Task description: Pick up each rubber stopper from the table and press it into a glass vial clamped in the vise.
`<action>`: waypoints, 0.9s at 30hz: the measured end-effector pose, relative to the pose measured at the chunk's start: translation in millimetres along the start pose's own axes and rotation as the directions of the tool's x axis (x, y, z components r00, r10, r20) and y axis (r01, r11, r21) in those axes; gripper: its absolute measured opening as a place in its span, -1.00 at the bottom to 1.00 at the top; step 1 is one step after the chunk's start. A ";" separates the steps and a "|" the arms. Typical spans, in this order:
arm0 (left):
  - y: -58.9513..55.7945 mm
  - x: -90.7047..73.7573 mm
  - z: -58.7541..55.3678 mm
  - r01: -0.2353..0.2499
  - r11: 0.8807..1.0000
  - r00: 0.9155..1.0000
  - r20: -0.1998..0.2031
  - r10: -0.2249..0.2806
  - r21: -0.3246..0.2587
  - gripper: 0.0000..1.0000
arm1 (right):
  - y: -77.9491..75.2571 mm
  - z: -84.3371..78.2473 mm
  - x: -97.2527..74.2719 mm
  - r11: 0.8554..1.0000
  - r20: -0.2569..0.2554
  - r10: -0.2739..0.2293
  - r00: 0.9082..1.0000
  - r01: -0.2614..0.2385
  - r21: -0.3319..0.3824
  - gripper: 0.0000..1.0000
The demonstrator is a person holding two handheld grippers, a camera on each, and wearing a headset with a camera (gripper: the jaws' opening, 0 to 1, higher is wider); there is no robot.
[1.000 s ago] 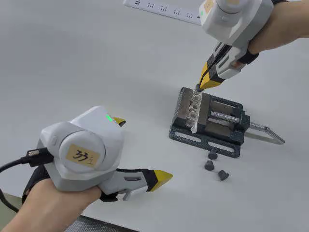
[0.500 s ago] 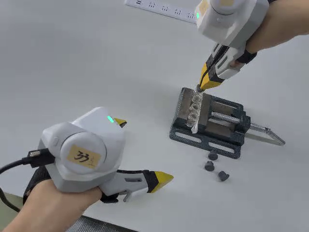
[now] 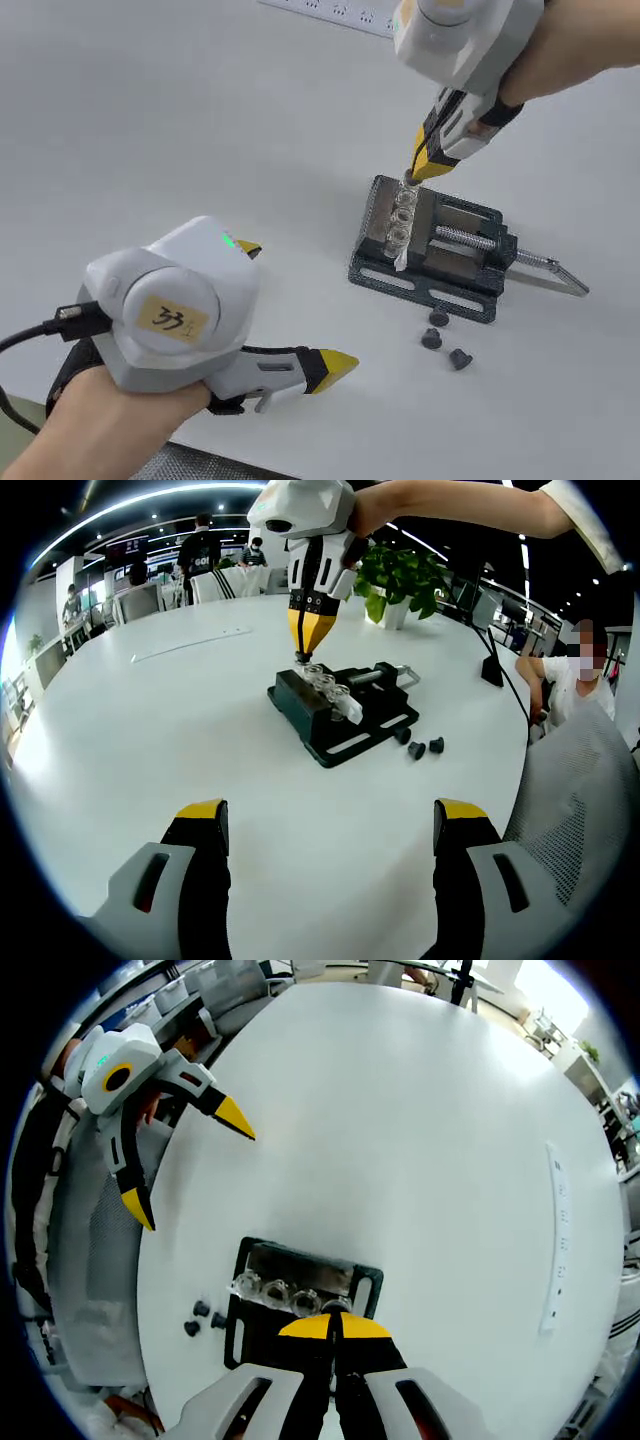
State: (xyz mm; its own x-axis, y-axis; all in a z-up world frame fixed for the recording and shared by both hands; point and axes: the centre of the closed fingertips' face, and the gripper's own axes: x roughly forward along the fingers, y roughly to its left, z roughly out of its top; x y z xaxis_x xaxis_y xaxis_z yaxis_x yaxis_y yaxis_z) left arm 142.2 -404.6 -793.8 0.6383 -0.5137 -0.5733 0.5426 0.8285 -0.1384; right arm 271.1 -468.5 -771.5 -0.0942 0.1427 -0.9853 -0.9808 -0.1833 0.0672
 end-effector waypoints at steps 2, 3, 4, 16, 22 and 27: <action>0.5 -0.2 0.0 -0.002 1.000 1.000 0.001 0.002 -0.001 0.66 | -1.3 0.5 0.4 1.000 0.004 0.001 1.000 -0.001 -0.003 -1.00; 0.6 -0.1 -0.3 -0.001 1.000 1.000 0.000 0.001 -0.003 0.66 | 0.8 1.9 0.5 1.000 0.007 0.002 1.000 -0.002 0.005 -1.00; 0.6 0.1 0.0 -0.002 1.000 1.000 0.000 0.002 -0.002 0.66 | 0.6 2.4 0.7 1.000 0.012 0.003 1.000 -0.003 0.010 -1.00; -0.7 0.8 0.3 0.001 1.000 1.000 0.000 -0.001 0.000 0.65 | 0.2 2.5 -0.6 0.992 -0.012 -0.007 1.000 0.008 0.123 -1.00; 1.0 0.7 -0.8 -0.005 1.000 1.000 -0.002 0.005 0.000 0.65 | -1.9 2.2 -0.8 0.976 -0.033 -0.004 0.999 0.011 0.220 -1.00; 0.7 0.5 -0.1 -0.005 1.000 1.000 0.000 0.005 0.000 0.65 | -4.5 1.9 -0.5 0.965 -0.018 -0.003 1.000 0.008 0.262 -1.00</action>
State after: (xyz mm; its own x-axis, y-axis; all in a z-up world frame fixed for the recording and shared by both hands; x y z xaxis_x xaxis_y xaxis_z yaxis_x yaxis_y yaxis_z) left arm 142.8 -404.3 -794.2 0.6408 -0.5095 -0.5743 0.5394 0.8311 -0.1354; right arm 275.2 -465.9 -771.0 -0.0876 0.1256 -0.9882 -0.9920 0.0791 0.0980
